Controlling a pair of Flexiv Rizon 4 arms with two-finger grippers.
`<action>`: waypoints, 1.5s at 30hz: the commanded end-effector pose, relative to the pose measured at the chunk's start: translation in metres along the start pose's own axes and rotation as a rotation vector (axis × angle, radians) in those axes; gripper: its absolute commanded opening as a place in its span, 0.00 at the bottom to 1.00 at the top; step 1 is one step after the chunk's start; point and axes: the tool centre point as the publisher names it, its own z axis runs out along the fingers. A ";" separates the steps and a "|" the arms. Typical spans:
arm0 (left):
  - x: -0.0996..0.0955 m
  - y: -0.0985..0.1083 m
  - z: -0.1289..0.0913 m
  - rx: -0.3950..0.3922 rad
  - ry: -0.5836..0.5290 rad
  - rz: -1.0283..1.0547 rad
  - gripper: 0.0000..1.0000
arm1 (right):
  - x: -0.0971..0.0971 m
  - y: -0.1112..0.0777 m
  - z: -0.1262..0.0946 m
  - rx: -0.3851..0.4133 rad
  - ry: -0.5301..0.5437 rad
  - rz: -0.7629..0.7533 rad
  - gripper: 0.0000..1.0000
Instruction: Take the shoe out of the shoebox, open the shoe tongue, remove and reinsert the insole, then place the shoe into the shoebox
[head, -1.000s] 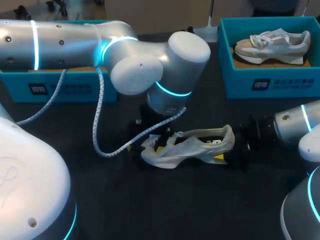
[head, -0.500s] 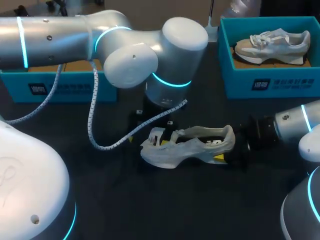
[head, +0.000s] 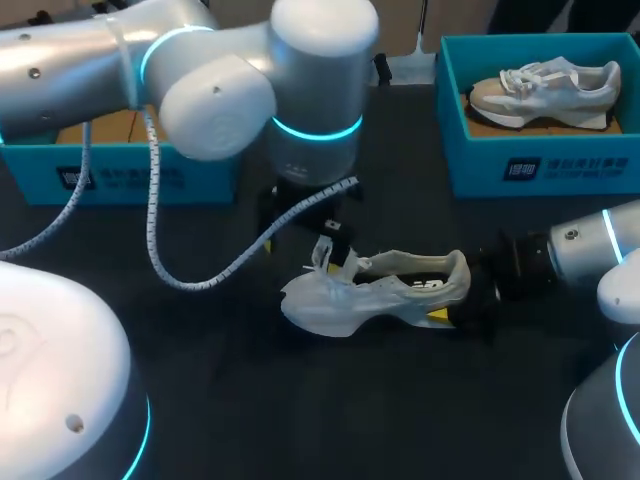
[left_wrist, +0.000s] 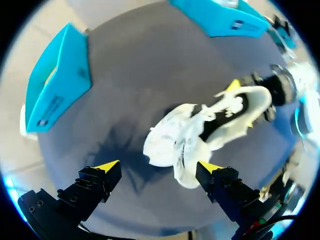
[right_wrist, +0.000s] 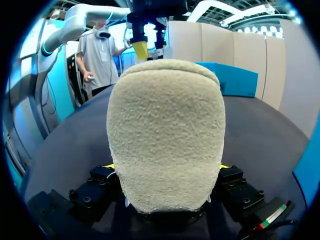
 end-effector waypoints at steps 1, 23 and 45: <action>-0.001 -0.008 -0.019 0.049 0.037 0.283 1.00 | -0.001 -0.001 0.003 0.002 -0.003 0.000 0.00; 0.049 -0.059 -0.091 0.166 0.122 0.945 1.00 | -0.001 -0.001 0.003 0.002 -0.003 0.000 0.00; 0.115 -0.079 -0.053 0.190 0.125 1.164 0.00 | -0.001 -0.001 0.003 0.002 -0.003 0.000 0.00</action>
